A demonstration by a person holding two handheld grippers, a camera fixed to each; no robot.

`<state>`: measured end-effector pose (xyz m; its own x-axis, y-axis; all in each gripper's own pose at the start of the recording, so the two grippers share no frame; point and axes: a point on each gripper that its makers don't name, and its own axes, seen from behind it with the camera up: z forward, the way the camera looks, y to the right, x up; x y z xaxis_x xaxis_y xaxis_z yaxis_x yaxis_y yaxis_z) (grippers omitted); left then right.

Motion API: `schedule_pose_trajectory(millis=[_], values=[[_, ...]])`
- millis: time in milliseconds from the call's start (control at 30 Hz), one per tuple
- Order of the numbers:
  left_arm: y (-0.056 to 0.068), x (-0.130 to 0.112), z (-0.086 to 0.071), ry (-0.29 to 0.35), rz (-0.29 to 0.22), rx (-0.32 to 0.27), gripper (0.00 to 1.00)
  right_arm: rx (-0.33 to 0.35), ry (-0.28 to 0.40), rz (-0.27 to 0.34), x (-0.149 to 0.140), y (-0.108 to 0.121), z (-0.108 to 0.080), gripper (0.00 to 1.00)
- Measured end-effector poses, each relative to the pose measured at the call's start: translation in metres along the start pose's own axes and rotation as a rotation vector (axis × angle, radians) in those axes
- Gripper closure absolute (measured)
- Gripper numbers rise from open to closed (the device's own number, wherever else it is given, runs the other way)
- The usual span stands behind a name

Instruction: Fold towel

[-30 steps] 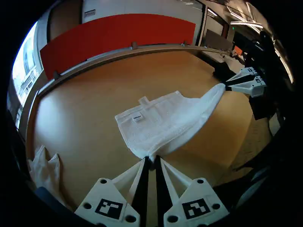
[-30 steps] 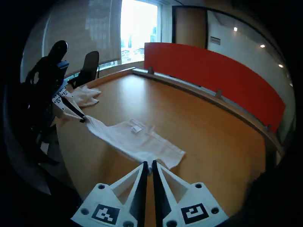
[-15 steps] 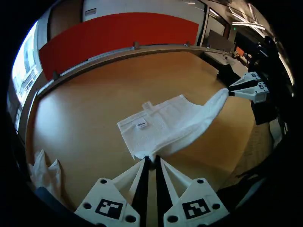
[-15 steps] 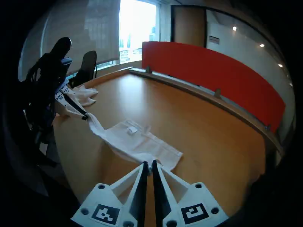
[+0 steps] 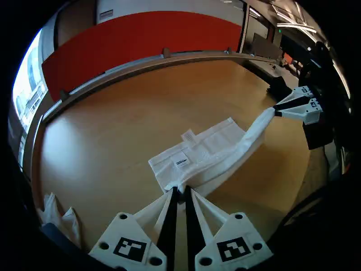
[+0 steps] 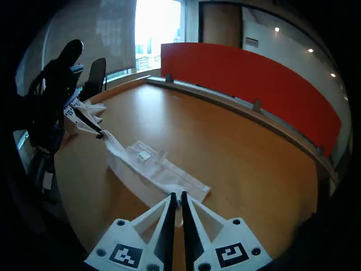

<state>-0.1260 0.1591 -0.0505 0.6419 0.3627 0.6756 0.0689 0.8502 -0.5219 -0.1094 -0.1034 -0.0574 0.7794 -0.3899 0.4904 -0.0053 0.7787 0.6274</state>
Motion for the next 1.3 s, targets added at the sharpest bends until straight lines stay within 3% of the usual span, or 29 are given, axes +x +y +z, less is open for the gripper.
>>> schedule_pose_trajectory(millis=[433, 1100, 1300], values=[[-0.008, 0.0, 0.023, -0.021, 0.033, -0.011, 0.88, -0.002, -0.041, 0.011, -0.011, 0.008, 0.016, 0.91], [-0.02, -0.014, 0.079, -0.049, 0.048, 0.022, 0.86, -0.015, -0.116, 0.078, -0.045, 0.026, 0.064, 0.91], [-0.027, -0.014, 0.092, -0.046, 0.052, 0.048, 0.78, -0.035, -0.117, 0.093, -0.046, 0.03, 0.075, 0.9]])
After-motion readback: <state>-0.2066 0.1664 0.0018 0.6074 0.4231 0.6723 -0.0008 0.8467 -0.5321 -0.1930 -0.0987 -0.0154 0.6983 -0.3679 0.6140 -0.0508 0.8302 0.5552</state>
